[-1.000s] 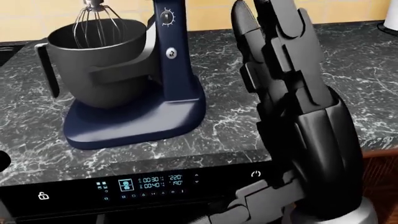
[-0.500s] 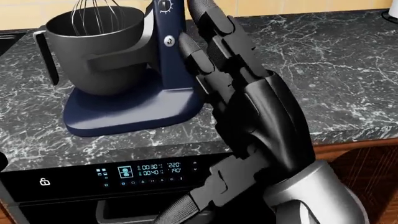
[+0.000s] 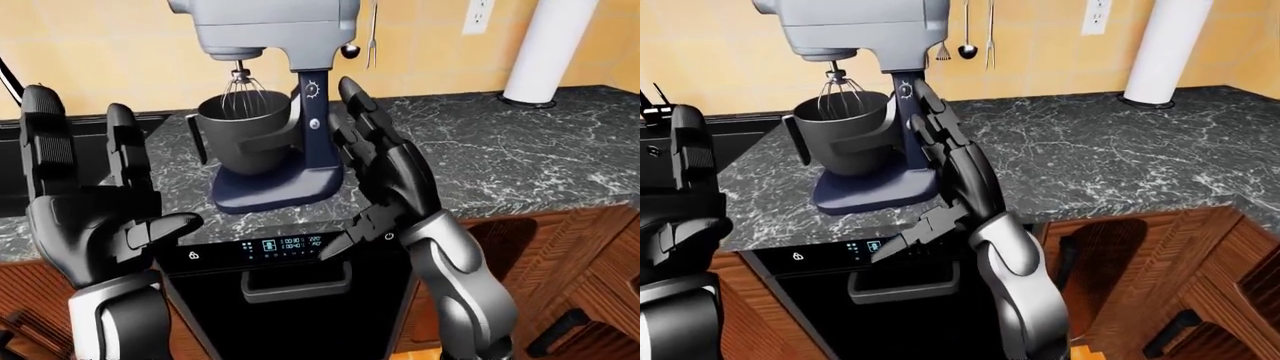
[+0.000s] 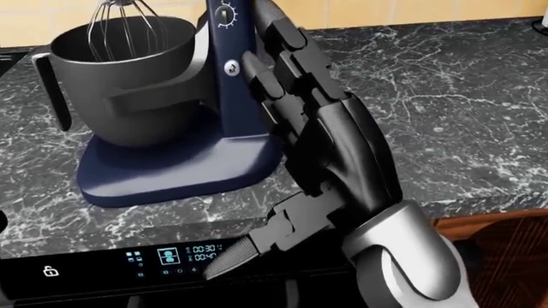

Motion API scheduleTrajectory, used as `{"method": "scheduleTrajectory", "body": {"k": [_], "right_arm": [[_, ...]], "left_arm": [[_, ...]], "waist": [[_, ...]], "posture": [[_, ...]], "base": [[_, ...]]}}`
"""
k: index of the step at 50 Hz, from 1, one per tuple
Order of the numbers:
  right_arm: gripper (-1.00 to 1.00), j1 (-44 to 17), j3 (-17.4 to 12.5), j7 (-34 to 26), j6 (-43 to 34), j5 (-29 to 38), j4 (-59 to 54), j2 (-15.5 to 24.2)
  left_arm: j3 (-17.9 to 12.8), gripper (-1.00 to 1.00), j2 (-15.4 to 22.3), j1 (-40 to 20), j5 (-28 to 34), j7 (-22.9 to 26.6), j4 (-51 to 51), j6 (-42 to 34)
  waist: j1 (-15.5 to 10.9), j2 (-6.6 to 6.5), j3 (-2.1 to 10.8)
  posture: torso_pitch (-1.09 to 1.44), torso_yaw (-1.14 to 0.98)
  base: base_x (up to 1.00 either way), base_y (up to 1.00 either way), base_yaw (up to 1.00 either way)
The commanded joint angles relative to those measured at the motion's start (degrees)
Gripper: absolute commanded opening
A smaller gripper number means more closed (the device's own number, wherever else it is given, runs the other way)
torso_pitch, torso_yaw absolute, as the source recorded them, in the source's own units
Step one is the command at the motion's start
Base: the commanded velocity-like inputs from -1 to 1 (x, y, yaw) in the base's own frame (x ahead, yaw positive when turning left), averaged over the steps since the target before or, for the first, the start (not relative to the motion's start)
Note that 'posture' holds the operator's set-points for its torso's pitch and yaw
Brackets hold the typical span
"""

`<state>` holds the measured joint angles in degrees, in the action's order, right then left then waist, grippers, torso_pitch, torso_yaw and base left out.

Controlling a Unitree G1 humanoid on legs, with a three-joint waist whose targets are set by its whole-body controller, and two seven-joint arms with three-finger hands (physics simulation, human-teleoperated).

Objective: Open the stand mixer head.

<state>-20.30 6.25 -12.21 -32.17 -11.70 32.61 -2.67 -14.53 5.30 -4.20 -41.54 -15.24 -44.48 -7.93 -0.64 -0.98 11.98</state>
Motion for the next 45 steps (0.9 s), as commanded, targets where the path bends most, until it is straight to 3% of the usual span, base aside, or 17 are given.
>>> {"method": "scheduleTrajectory", "body": {"k": [1,14,45], "right_arm": [[1.00,-1.7,-0.1,0.0,1.9,-0.2,1.1,-0.2],[1.00,-1.4,1.2,-0.1,1.9,0.3,0.7,-1.1],[1.00,-4.9,-0.2,-1.7,7.4,1.5,-8.9,-1.2]], "left_arm": [[-0.1,1.00,0.4,-1.0,0.0,0.6,-1.5,1.0],[-0.1,1.00,0.4,-1.0,0.2,0.6,-1.4,1.0],[-0.3,1.00,0.5,-1.2,0.1,0.7,-0.5,1.4]], "waist": [[0.0,-0.22,0.53],[0.2,-0.25,0.35],[0.2,-0.43,-0.08]], "posture": [[-0.24,0.00],[-0.24,0.00],[-0.24,0.00]], "base": [[0.00,0.00,0.00],[0.00,0.00,0.00],[0.00,0.00,0.00]]}}
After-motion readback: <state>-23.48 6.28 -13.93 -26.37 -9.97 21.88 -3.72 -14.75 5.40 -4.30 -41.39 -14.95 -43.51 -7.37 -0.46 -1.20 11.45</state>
